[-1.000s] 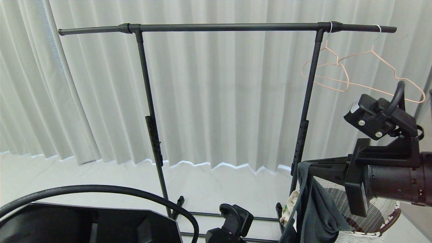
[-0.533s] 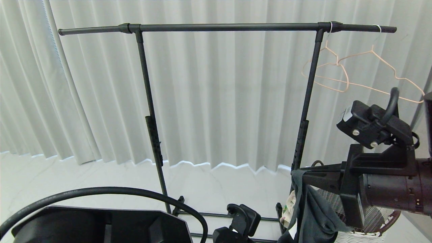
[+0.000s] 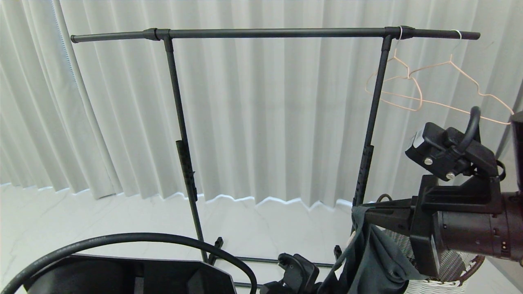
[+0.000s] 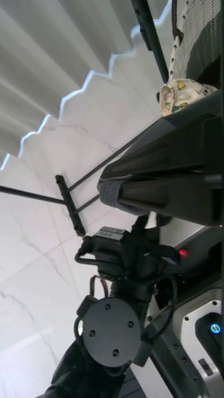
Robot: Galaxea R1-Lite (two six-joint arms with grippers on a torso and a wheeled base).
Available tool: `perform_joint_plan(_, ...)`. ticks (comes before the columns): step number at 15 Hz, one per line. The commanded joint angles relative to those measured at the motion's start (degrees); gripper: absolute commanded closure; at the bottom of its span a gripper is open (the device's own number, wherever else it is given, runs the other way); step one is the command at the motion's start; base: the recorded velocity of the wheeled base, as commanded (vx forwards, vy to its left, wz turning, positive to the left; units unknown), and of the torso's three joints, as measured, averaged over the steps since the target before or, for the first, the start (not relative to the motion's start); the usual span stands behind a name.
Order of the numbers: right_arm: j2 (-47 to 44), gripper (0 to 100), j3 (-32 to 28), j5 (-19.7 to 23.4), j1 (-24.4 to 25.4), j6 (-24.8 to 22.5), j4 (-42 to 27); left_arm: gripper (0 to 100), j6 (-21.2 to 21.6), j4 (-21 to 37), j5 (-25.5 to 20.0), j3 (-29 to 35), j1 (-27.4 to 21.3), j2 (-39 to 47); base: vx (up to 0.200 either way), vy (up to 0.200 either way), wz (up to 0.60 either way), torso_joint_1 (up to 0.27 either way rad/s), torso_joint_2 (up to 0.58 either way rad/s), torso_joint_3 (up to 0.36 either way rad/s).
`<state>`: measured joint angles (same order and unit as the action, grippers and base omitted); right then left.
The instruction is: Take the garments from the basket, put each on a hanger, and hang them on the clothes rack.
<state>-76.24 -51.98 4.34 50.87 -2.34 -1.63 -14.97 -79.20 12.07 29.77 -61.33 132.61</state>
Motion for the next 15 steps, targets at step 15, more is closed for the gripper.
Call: perform_joint_plan(15,0.5,100,-6.5,-0.6,-9.5,0.4,2.1,100,-3.6,49.8,-0.6,14.5,-0.1,-48.7,0.0,0.0,0.0,0.0,0.0,0.0)
